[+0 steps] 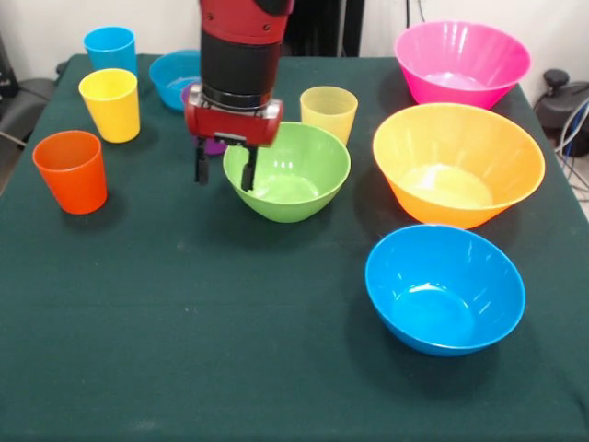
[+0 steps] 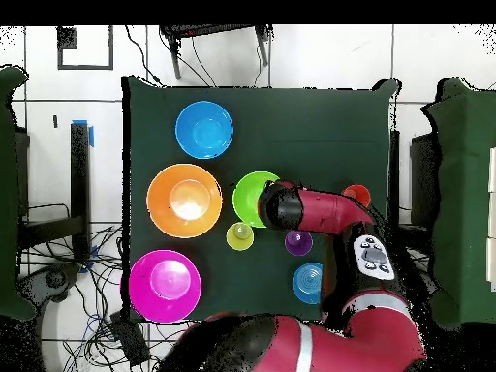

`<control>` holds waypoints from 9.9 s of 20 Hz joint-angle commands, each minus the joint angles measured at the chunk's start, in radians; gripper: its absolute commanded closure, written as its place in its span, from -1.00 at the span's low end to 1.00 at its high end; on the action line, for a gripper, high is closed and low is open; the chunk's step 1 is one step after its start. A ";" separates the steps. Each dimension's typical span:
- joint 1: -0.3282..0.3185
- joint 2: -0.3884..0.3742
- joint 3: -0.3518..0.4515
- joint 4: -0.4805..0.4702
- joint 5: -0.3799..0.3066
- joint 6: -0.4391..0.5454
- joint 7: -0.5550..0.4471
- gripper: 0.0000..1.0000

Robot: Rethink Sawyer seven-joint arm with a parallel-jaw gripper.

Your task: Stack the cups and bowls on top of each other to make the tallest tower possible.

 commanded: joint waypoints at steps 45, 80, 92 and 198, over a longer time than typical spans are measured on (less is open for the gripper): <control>0.055 0.343 0.090 -0.300 0.102 -0.039 0.132 1.00; 0.181 -0.096 -0.016 -0.261 0.265 0.619 0.095 1.00; 0.165 -0.092 -0.003 -0.398 0.267 0.778 0.080 1.00; 0.371 0.273 -0.188 -0.656 0.334 0.512 0.395 1.00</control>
